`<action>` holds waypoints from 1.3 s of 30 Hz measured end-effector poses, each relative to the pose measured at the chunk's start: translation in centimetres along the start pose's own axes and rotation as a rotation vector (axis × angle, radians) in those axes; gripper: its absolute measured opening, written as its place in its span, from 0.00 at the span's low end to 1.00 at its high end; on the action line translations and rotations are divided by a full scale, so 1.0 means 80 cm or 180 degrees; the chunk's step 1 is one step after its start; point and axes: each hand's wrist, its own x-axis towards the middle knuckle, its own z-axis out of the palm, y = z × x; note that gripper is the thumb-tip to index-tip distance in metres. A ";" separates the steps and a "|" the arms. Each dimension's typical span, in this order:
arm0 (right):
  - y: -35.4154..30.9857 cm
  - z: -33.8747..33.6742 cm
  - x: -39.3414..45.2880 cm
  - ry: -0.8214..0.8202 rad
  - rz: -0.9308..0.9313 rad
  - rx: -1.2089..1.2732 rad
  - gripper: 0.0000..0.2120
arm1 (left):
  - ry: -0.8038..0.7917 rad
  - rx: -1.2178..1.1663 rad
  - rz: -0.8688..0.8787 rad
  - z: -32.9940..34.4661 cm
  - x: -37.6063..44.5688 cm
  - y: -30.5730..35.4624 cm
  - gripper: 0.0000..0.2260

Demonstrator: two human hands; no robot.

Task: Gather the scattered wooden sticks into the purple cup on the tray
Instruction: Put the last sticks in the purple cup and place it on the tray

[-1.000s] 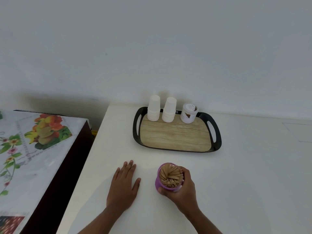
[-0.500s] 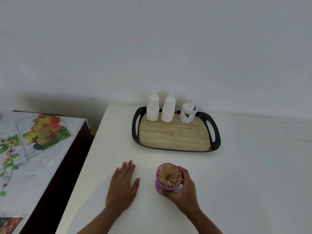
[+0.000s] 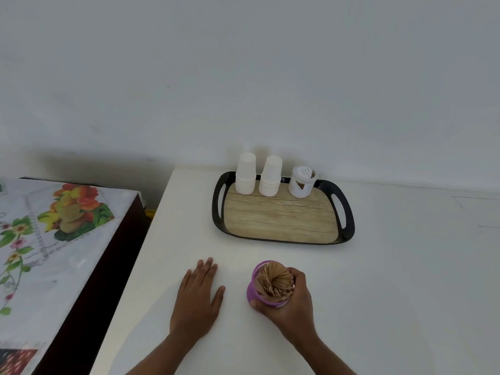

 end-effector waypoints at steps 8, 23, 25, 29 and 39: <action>0.002 0.004 0.000 -0.0010 -0.0016 -0.0247 0.46 | 0.0004 0.0006 0.0033 0.001 -0.001 -0.002 0.31; -0.003 0.008 0.000 -0.0136 -0.0139 -0.0461 0.44 | -0.0015 0.0021 -0.0025 0.003 0.002 -0.002 0.31; -0.003 0.008 0.000 -0.0138 -0.0149 -0.0498 0.44 | -0.0026 0.0045 -0.0034 0.003 0.002 -0.002 0.31; -0.003 0.010 0.001 -0.0150 -0.0123 -0.0514 0.45 | -0.0021 0.0050 -0.0060 0.004 0.002 -0.003 0.31; -0.004 0.009 0.004 -0.0176 -0.0127 -0.0506 0.45 | -0.0033 0.0054 -0.0037 0.002 0.001 0.000 0.32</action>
